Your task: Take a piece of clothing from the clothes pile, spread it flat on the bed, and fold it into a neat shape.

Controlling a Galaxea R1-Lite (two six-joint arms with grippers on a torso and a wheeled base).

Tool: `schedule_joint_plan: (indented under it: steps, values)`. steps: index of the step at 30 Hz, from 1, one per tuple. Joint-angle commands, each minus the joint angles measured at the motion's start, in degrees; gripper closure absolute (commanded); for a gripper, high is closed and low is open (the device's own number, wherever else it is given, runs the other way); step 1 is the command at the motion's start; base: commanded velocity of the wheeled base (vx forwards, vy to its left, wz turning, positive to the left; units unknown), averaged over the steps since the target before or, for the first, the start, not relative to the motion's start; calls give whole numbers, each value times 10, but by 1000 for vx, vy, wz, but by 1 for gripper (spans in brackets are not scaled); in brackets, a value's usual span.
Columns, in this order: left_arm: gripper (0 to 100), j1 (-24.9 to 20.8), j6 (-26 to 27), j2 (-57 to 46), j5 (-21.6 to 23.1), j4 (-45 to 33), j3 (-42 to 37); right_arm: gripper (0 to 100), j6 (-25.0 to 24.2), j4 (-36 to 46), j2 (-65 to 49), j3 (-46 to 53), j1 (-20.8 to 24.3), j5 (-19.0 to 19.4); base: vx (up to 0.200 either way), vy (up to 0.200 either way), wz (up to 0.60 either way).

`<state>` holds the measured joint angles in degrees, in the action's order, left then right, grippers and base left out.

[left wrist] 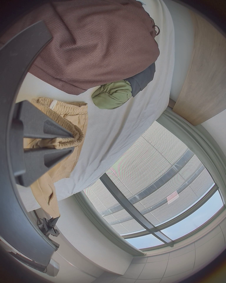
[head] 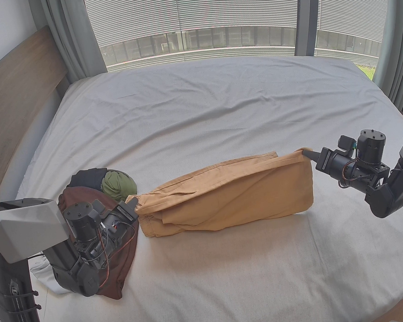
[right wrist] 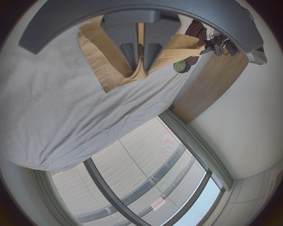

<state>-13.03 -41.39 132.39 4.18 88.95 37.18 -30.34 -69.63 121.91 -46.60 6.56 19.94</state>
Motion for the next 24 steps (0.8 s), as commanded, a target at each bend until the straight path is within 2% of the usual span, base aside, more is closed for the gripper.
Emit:
schedule_joint_plan:
  steps: [1, 8, 24]
  values:
    - [100, 0, -1, 13, -3, 0, 14, 100, 0, 16, 11, -31, -3, 0, 0, 0, 0]
    - [100, 1, -3, 23, -6, 0, 36, 100, 0, 49, 32, -73, -13, 0, 0, 0, 0]
    - [100, 8, -3, 73, -19, -4, 112, 100, -9, 43, 132, -163, -15, -2, 0, 0, 0]
